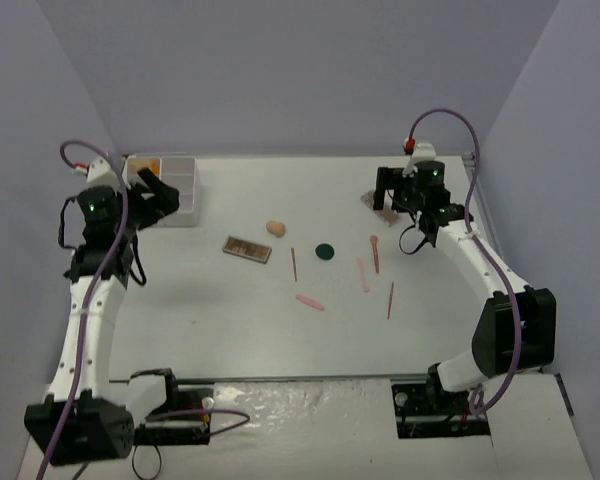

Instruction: Organize the makeup

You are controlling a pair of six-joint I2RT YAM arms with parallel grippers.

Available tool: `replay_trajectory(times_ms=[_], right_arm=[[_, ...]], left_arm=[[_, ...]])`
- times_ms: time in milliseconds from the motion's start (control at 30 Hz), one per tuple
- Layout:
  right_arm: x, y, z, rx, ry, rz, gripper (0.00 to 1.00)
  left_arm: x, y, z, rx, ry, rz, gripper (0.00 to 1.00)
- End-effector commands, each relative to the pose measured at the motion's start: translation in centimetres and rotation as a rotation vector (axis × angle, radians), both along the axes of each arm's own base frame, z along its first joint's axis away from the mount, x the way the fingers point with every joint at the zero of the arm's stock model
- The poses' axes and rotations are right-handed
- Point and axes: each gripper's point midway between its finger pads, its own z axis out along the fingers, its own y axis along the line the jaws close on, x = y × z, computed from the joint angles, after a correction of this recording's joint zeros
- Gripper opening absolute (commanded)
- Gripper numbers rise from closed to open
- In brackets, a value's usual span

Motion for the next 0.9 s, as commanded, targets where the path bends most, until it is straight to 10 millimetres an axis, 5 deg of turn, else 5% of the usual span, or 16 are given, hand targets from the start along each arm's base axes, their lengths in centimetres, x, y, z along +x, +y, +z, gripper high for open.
replay_trajectory(times_ms=[0, 67, 200, 500, 867], right_arm=[[2.9, -0.9, -2.5, 0.023, 0.098, 0.107, 1.0], [4.4, -2.6, -3.7, 0.024, 0.132, 0.094, 1.0], [6.2, -3.5, -6.4, -0.019, 0.233, 0.151, 1.0], [9.4, -3.1, -12.9, -0.083, 0.337, 0.252, 1.0], [8.6, -2.5, -17.5, -0.185, 0.427, 0.26, 0.98]], left_arm=[[-5.7, -3.2, -3.2, -0.02, 0.103, -0.138, 0.97], [-7.6, -4.8, -3.5, -0.028, 0.069, -0.193, 0.97], [-9.6, -5.9, -7.9, -0.003, 0.173, -0.242, 0.97], [-10.2, -7.6, -8.1, 0.003, 0.192, -0.323, 0.97], [-10.0, -7.9, -7.8, -0.029, 0.181, -0.338, 0.97]])
